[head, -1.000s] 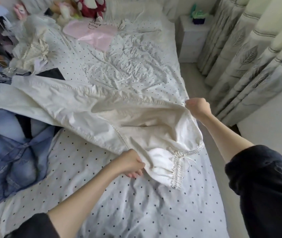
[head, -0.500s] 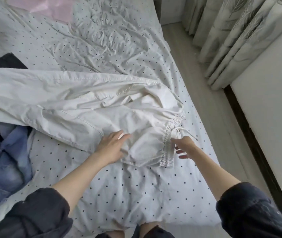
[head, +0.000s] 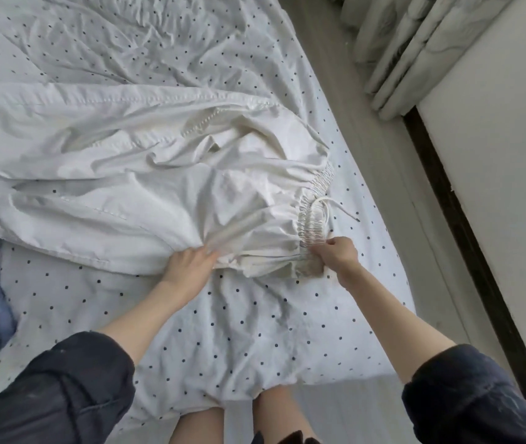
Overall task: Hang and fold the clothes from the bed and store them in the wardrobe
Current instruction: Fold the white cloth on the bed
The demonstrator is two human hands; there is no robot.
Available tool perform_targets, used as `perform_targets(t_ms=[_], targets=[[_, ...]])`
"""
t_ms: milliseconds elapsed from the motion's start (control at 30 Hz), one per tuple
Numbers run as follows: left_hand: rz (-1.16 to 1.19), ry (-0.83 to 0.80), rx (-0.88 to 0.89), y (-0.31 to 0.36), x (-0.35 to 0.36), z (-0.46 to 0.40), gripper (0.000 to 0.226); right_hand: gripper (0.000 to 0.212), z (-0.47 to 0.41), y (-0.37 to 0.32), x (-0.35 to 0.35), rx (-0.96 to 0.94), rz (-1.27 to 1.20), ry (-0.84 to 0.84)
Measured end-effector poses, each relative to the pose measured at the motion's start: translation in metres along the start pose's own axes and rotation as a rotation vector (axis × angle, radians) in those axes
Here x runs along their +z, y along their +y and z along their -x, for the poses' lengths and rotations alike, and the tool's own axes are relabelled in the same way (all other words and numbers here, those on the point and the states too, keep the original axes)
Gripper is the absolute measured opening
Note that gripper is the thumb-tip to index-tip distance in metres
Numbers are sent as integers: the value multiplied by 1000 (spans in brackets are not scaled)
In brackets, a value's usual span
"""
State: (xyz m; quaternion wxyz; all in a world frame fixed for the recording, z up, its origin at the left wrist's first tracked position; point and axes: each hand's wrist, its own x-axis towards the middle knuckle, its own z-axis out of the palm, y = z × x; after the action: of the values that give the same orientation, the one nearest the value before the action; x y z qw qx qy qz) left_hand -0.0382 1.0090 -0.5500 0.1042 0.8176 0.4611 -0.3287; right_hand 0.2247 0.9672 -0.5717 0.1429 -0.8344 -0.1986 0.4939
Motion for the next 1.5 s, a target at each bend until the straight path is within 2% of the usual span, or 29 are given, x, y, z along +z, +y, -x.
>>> perform_targets(t_ms=[167, 267, 333, 400, 467, 633, 733, 800, 867, 933, 1000, 1033, 1133, 1167, 1200, 1233, 1333, 1400, 1467, 1500], targets=[[148, -95, 308, 68, -29, 21, 32, 8, 8, 24, -65, 62, 177, 170], [307, -215, 524, 124, -35, 35, 23, 13, 20, 51, -102, 148, 254, 253], [352, -310, 593, 140, -34, 36, 22, 10, 25, 66, -114, 196, 283, 244], [337, -364, 576, 140, -35, 31, 34, 7, 25, 77, -117, 226, 302, 207], [355, -285, 525, 128, -38, 21, 38, 8, 20, 77, -112, 198, 312, 174], [444, 277, 381, 75, -54, -12, 33, 41, -12, 37, -90, -60, 386, 267], [463, 506, 303, 50, -70, -42, 33, 41, -40, 0, -85, -224, 426, 334], [405, 578, 232, 37, -80, -67, 37, 34, -63, -27, -83, -323, 433, 359], [357, 506, 184, 24, -81, -93, 45, 24, -93, -53, -79, -390, 455, 357], [330, 308, 135, 14, -71, -110, 54, 23, -123, -69, -74, -400, 494, 267], [269, 107, 88, 8, -54, -118, 61, 38, -146, -78, -68, -351, 487, 78], [238, 57, 79, 9, -46, -117, 64, 46, -152, -78, -66, -326, 496, -4], [204, 53, 76, 11, -31, -123, 68, 63, -162, -82, -64, -287, 621, -144], [203, 58, 74, 12, -31, -123, 68, 59, -163, -84, -67, -274, 623, -184], [200, 65, 75, 12, -31, -124, 68, 44, -164, -85, -70, -281, 607, -187], [197, 74, 76, 11, -32, -123, 68, 28, -163, -87, -73, -313, 592, -129], [209, 111, 96, 14, -32, -119, 64, 30, -155, -88, -78, -516, 640, 285], [204, 146, 104, 17, -33, -116, 61, 24, -151, -86, -75, -560, 676, 471], [186, 171, 101, 19, -35, -112, 59, 13, -148, -80, -70, -440, 690, 448], [180, 179, 93, 18, -34, -110, 58, 21, -146, -80, -67, -366, 686, 401]])
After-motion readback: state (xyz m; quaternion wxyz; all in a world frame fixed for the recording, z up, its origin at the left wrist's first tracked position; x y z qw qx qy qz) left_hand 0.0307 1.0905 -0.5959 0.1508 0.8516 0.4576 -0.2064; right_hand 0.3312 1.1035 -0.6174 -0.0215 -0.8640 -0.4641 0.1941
